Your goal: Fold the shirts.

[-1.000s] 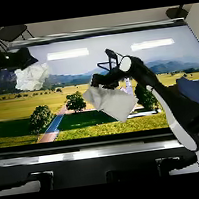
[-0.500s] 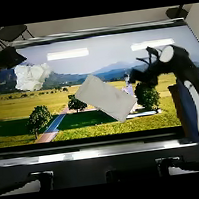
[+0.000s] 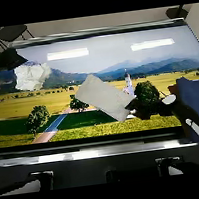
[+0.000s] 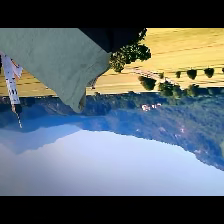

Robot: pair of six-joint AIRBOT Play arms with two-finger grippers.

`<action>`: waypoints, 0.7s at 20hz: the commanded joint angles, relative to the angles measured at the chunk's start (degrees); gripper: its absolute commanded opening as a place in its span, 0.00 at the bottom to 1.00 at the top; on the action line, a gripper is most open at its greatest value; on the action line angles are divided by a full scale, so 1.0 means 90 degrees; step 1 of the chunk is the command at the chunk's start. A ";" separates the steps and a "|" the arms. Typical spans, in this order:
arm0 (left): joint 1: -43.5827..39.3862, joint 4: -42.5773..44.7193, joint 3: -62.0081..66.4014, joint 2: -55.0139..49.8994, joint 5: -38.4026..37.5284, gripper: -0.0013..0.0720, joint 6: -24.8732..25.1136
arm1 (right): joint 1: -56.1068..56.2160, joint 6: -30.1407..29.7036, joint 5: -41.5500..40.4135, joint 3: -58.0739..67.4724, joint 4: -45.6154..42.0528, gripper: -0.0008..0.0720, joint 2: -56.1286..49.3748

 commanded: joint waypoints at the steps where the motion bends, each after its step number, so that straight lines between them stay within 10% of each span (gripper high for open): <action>1: 0.0000 -0.0019 -0.0002 0.0002 -0.0063 0.05 -0.0010 | 0.0289 -0.0469 -0.0874 -0.0284 0.0872 0.87 -0.0189; 3: -0.0027 -0.0019 -0.0002 0.0000 -0.0066 0.05 -0.0019 | 0.0763 -0.0469 -0.1715 -0.0277 0.1341 0.76 -0.0245; 5: -0.0039 -0.0017 -0.0002 0.0002 -0.0068 0.05 -0.0017 | 0.0947 -0.0493 -0.2171 -0.0138 0.1610 0.09 -0.0231; 9: -0.0036 -0.0012 -0.0002 0.0000 -0.0175 0.05 0.0126 | -0.0070 -0.1110 -0.0347 0.1122 0.1117 0.10 0.0187; 14: -0.0039 -0.0010 -0.0002 -0.0049 -0.0148 0.05 0.0253 | -0.2205 0.0520 0.2001 0.3572 -0.1520 0.10 0.0891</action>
